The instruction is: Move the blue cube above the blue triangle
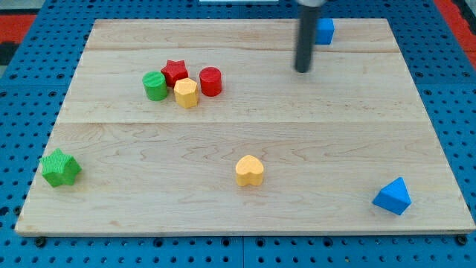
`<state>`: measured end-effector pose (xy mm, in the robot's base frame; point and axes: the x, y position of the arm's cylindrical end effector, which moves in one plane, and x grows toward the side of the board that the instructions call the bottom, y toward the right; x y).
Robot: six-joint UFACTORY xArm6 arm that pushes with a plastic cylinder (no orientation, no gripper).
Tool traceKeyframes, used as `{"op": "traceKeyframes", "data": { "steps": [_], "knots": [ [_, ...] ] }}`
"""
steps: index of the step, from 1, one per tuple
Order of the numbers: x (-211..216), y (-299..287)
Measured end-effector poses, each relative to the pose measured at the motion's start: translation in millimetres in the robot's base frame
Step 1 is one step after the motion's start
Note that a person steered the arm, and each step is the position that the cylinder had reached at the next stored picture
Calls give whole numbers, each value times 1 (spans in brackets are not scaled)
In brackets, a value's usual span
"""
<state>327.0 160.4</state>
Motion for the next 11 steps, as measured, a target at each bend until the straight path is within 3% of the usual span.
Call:
{"op": "traceKeyframes", "data": {
  "steps": [1, 2, 3, 5, 7, 8, 9, 10, 11],
  "knots": [
    [-31, 95],
    [-107, 81],
    [-135, 22],
    [-16, -78],
    [-83, -82],
    [-41, -11],
    [-4, -38],
    [-2, -1],
    [-35, -1]
  ]
}}
